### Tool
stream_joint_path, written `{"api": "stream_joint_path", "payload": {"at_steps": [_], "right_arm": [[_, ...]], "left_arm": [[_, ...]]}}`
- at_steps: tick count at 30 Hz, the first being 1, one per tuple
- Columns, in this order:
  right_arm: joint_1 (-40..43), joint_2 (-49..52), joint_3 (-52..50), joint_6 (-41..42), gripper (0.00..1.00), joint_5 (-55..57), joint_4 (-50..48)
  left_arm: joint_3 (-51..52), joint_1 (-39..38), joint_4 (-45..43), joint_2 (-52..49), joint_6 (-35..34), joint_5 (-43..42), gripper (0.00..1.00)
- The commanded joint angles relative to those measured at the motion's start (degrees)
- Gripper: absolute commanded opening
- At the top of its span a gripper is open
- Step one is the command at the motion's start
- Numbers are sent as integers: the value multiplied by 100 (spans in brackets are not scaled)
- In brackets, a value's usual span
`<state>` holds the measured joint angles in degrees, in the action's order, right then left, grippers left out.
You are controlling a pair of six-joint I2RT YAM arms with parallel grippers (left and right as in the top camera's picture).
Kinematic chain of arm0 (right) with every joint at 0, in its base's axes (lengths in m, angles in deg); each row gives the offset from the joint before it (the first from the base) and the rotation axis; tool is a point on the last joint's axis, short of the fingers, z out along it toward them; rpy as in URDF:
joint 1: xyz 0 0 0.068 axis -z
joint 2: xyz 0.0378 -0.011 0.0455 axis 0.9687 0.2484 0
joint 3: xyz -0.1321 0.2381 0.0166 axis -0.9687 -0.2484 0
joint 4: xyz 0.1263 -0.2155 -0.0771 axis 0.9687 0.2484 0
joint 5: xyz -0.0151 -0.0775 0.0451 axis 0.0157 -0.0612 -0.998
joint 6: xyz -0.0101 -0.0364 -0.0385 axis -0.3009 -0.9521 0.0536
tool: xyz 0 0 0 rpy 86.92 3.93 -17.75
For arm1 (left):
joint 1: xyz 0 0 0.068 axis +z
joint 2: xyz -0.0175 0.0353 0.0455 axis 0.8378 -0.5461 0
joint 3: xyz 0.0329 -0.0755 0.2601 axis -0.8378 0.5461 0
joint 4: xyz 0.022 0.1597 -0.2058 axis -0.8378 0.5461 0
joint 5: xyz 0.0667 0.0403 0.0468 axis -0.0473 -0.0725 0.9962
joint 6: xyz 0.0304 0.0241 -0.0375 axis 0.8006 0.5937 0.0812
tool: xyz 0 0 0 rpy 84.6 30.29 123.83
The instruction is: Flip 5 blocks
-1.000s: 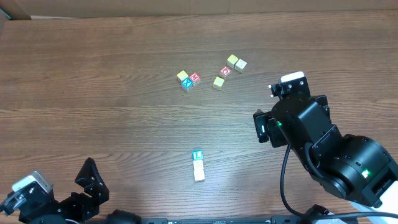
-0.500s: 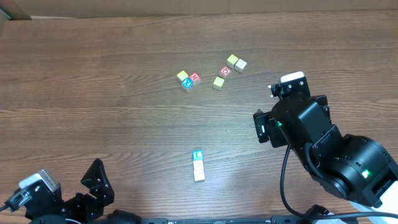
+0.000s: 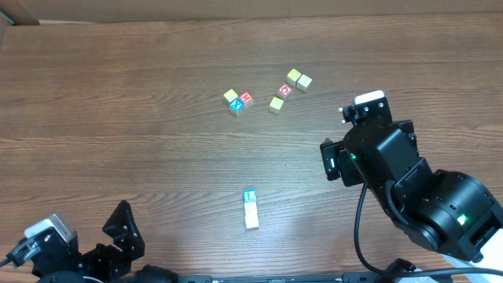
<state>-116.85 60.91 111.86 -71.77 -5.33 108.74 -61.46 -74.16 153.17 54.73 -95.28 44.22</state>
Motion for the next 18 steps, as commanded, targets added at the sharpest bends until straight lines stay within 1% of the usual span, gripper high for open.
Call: {"api": "stream_joint_path", "payload": {"at_steps": [1, 18], "right_arm": [[35, -48, 146, -24, 100, 83, -7], [81, -85, 146, -85, 100, 343, -57]], "left_arm": [[7, -11, 0, 15, -33, -70, 100], [7, -11, -2, 15, -33, -68, 100]]}}
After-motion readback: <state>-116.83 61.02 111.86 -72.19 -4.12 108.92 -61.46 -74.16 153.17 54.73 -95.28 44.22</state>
